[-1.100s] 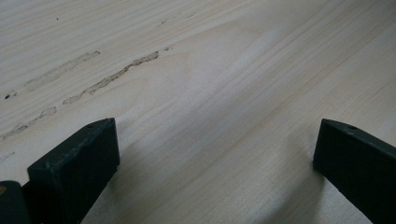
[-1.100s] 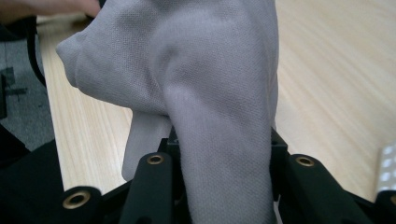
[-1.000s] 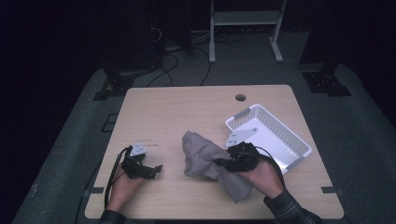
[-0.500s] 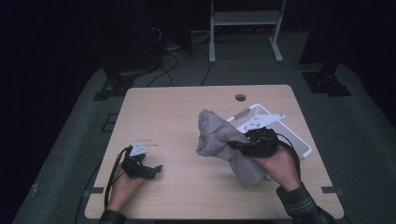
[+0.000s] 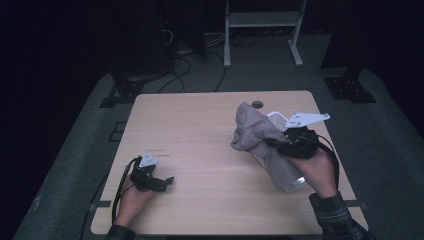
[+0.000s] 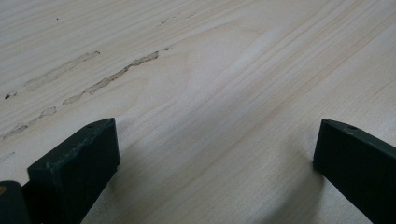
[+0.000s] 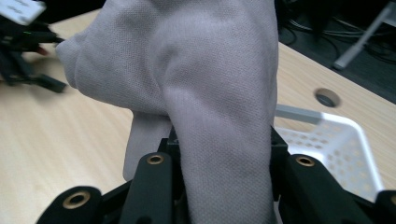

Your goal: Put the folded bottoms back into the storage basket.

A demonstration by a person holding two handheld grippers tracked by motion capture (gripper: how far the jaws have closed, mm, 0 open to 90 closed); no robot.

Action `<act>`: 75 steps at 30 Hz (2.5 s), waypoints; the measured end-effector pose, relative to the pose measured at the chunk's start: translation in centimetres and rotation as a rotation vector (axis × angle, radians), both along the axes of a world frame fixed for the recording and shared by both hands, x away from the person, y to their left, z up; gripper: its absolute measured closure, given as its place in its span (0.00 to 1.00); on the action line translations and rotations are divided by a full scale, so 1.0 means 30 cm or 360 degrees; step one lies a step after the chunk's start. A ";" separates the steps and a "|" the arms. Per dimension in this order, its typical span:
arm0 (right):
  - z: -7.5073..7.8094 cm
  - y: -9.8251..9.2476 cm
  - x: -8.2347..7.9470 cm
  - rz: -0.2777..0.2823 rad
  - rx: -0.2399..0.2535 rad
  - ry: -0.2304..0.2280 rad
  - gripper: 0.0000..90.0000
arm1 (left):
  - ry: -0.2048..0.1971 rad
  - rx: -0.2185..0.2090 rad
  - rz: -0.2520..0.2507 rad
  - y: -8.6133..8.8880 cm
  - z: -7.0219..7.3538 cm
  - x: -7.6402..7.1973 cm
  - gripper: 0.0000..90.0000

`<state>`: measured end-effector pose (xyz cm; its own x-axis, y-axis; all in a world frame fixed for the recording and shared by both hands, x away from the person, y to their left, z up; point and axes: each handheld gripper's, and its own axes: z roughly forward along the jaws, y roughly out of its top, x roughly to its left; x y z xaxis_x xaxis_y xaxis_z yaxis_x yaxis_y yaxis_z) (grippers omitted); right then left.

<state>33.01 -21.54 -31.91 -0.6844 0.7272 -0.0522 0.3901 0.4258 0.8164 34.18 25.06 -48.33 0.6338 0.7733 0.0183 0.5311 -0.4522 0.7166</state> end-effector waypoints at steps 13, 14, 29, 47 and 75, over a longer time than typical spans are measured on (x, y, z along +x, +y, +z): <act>-0.076 -0.079 0.087 -0.0221 -0.0095 0.0031 0.73 | 0.0004 -0.0003 0.0001 0.000 0.000 -0.001 0.00; -0.083 -0.085 0.095 -0.0231 -0.0100 0.0037 0.73 | 0.0003 -0.0002 0.0001 0.000 0.000 0.000 0.00; -0.208 -0.145 0.205 -0.0346 -0.0172 0.0227 0.72 | 0.0003 0.0000 0.0001 0.000 0.000 -0.002 0.00; -0.314 -0.109 0.251 -0.0310 -0.0287 0.0397 0.64 | 0.0002 -0.0001 -0.0002 0.000 0.000 -0.004 0.00; -0.186 -0.390 0.201 -0.0447 -0.0185 0.0262 0.65 | 0.0003 0.0001 -0.0004 0.000 0.000 -0.004 0.00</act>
<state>39.05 -33.24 -37.50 -0.4642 0.8842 -0.0511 0.6279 0.3693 0.6851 34.05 25.07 -48.33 0.6360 0.7715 0.0177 0.5311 -0.4543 0.7152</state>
